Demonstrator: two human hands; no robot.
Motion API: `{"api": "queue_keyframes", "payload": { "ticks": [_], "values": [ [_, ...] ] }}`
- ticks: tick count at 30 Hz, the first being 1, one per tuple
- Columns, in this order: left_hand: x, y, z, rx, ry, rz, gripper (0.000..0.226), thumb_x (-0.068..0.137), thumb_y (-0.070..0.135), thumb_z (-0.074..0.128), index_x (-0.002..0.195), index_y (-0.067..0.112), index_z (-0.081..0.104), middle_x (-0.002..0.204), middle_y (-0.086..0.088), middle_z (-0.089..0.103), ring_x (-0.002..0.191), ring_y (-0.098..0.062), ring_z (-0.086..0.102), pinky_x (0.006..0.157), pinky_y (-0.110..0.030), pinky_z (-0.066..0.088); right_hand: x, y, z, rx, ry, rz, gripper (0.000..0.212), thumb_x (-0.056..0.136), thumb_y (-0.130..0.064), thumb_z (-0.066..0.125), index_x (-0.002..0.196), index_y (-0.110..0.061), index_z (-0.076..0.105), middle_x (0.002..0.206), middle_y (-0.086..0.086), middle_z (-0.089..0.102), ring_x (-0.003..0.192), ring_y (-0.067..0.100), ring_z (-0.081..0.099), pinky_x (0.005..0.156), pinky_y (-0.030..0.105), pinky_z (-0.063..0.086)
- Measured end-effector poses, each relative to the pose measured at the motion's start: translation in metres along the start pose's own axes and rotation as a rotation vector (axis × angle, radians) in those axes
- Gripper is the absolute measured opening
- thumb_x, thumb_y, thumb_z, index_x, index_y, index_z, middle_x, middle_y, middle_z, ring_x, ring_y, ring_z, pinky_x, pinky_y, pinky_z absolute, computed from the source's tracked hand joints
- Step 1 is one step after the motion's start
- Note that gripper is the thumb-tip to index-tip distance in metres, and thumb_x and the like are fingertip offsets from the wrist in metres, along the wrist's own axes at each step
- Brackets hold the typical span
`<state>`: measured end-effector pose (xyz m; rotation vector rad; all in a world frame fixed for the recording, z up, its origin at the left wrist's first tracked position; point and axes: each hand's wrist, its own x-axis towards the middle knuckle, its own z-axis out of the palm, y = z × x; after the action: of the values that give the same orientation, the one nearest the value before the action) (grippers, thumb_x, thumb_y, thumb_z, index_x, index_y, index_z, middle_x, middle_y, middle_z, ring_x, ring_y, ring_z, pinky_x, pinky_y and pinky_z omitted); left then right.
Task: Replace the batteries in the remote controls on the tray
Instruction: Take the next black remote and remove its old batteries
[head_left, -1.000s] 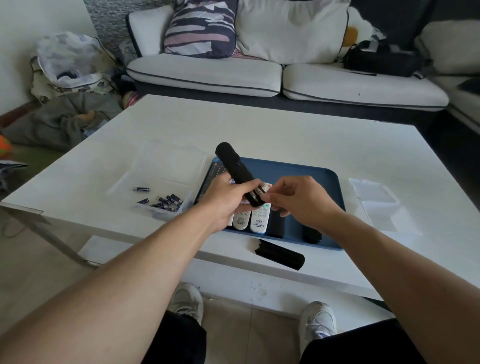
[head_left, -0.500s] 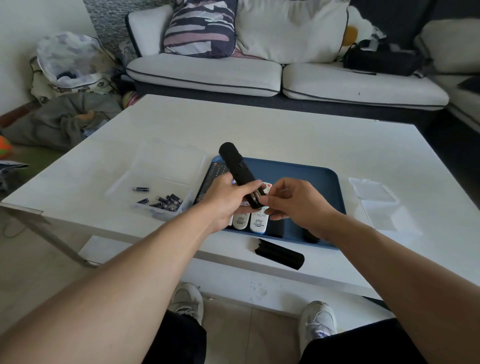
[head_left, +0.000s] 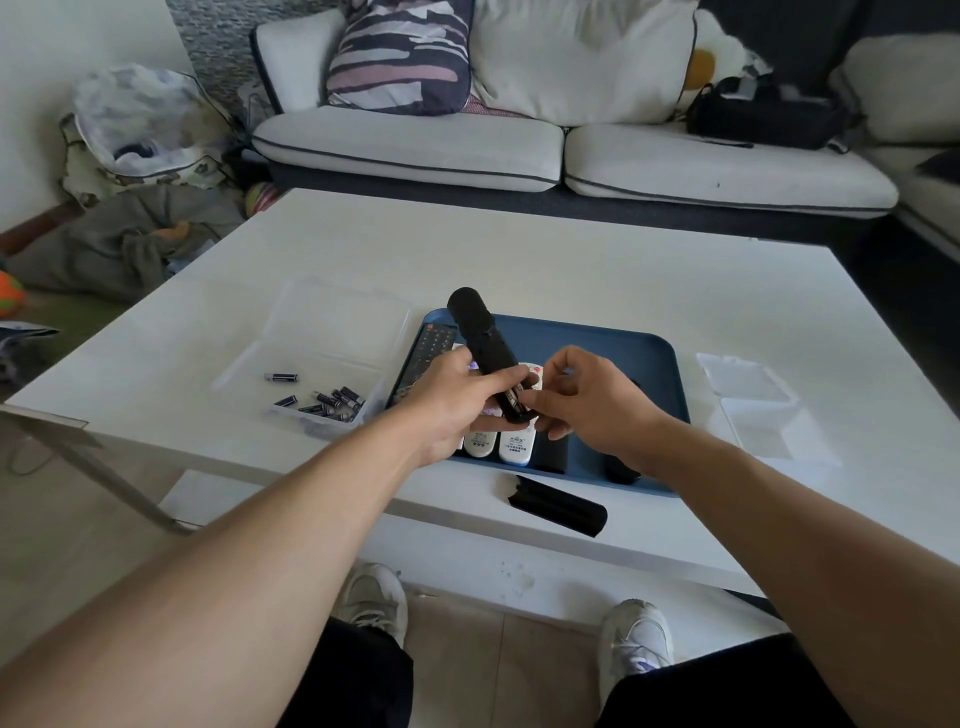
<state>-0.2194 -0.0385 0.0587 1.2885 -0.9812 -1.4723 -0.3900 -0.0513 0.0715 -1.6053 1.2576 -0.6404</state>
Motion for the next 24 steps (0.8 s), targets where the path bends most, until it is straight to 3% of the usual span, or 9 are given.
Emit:
{"api": "queue_keyframes", "payload": {
  "ticks": [5,7,10,13,15,21,24],
  "values": [
    [0.002,-0.002,-0.003,0.012,0.049,-0.019,0.027,0.092,0.015,0.073,0.115,0.004,0.063,0.111,-0.015,0.074,0.09,-0.028,0.074,0.071,-0.04,0.061,-0.001,0.002,-0.005,-0.143,0.006,0.073,0.025,0.096,-0.039,0.064,0.093,-0.014,0.065,0.081,0.001,0.074,0.07,0.016,0.072,0.07,0.031,0.063],
    [0.001,-0.001,-0.006,0.001,0.053,-0.027,0.021,0.094,0.014,0.07,0.112,0.007,0.064,0.11,-0.012,0.076,0.092,-0.027,0.073,0.067,-0.037,0.06,-0.004,0.005,-0.008,-0.388,-0.016,0.093,0.019,0.094,-0.034,0.065,0.091,-0.016,0.068,0.079,0.0,0.072,0.064,0.014,0.068,0.067,0.03,0.062],
    [-0.001,0.0,-0.009,-0.009,0.066,-0.04,0.002,0.096,0.015,0.066,0.096,0.017,0.068,0.11,-0.015,0.075,0.093,-0.028,0.072,0.065,-0.037,0.059,-0.015,0.015,-0.003,-0.738,-0.198,0.111,0.015,0.083,-0.041,0.077,0.086,-0.026,0.077,0.084,-0.008,0.074,0.072,0.011,0.069,0.072,0.029,0.06],
    [0.0,0.0,-0.01,-0.015,0.08,-0.061,0.011,0.101,0.016,0.059,0.097,0.02,0.068,0.11,-0.013,0.075,0.101,-0.03,0.072,0.072,-0.041,0.062,-0.031,0.022,0.015,-1.041,-0.216,0.101,0.037,0.076,-0.059,0.077,0.098,-0.029,0.073,0.099,-0.007,0.073,0.088,0.015,0.068,0.081,0.034,0.056],
    [0.001,-0.001,-0.01,-0.012,0.085,-0.072,0.014,0.102,0.017,0.056,0.098,0.022,0.068,0.108,-0.011,0.076,0.104,-0.03,0.072,0.08,-0.045,0.062,-0.04,0.026,0.022,-1.236,-0.165,0.045,0.047,0.079,-0.063,0.072,0.106,-0.026,0.067,0.1,-0.003,0.07,0.09,0.019,0.067,0.075,0.032,0.051],
    [-0.001,0.0,-0.011,-0.016,0.084,-0.071,0.013,0.101,0.017,0.059,0.097,0.022,0.07,0.108,-0.01,0.077,0.102,-0.03,0.073,0.089,-0.048,0.06,-0.051,0.036,0.025,-1.291,-0.123,0.024,0.04,0.086,-0.057,0.068,0.108,-0.024,0.067,0.096,-0.001,0.07,0.088,0.022,0.068,0.068,0.031,0.045],
    [0.0,0.0,-0.011,-0.068,0.114,-0.065,0.014,0.099,0.015,0.063,0.111,0.012,0.069,0.108,-0.01,0.074,0.093,-0.028,0.075,0.081,-0.046,0.062,-0.054,0.04,0.03,-1.264,-0.108,-0.031,0.031,0.088,-0.05,0.069,0.107,-0.026,0.069,0.096,-0.004,0.067,0.085,0.02,0.067,0.07,0.031,0.05]
  ]
}}
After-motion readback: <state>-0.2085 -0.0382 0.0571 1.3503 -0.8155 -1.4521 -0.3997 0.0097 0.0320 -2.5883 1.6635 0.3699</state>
